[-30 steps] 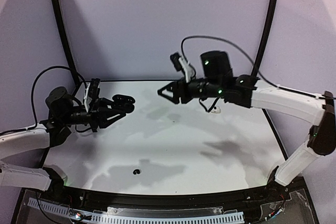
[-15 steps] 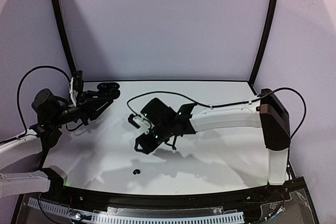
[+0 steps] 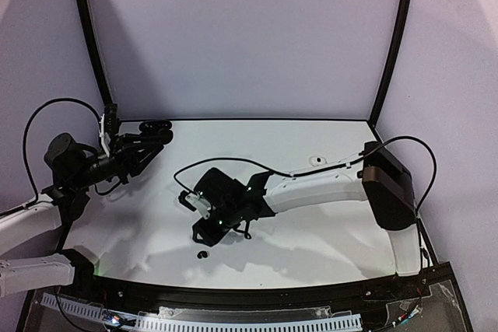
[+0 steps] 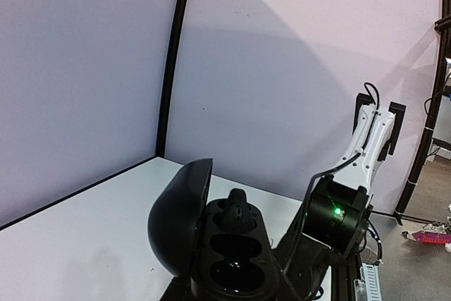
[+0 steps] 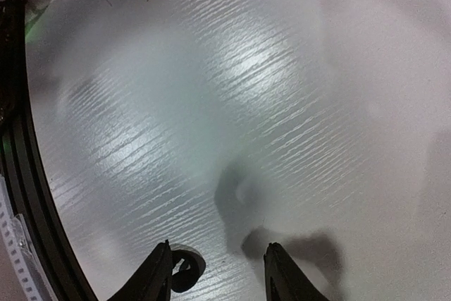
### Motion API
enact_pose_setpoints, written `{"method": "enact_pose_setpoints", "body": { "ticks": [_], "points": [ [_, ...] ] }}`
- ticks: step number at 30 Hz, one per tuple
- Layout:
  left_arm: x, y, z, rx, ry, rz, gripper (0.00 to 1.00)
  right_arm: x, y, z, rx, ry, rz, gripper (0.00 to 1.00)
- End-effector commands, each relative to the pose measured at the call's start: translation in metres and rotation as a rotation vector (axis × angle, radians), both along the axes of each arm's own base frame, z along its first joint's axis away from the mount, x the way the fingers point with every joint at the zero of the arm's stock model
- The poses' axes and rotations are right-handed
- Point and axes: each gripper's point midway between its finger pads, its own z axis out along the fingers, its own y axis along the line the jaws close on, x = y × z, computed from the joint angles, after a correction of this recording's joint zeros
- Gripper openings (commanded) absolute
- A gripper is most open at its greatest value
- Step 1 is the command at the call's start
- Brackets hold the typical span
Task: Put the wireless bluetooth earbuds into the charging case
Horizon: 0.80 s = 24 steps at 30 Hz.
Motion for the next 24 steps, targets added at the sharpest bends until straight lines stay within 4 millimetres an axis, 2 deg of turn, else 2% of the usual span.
{"method": "enact_pose_setpoints", "body": {
  "ticks": [1,5,10,14,19,24],
  "points": [
    [-0.001,0.002,-0.005,0.007,-0.001,0.006,0.01,-0.01,0.0,-0.008,-0.026,-0.001,0.038,0.43],
    [0.0,0.002,-0.005,0.008,-0.002,0.006,0.01,-0.023,0.001,-0.023,-0.066,0.015,0.078,0.43],
    [-0.001,0.001,-0.006,0.01,0.002,-0.001,0.01,-0.023,0.002,-0.03,-0.075,0.027,0.065,0.37],
    [0.0,0.001,-0.007,0.012,0.001,-0.001,0.01,-0.024,-0.004,-0.038,-0.103,0.037,0.059,0.36],
    [0.0,0.001,-0.007,0.013,0.001,0.0,0.01,-0.027,-0.01,-0.039,-0.109,0.046,0.059,0.32],
    [0.0,0.0,-0.008,0.016,0.0,-0.003,0.01,-0.037,-0.007,-0.035,-0.092,0.053,0.098,0.3]
  ]
}}
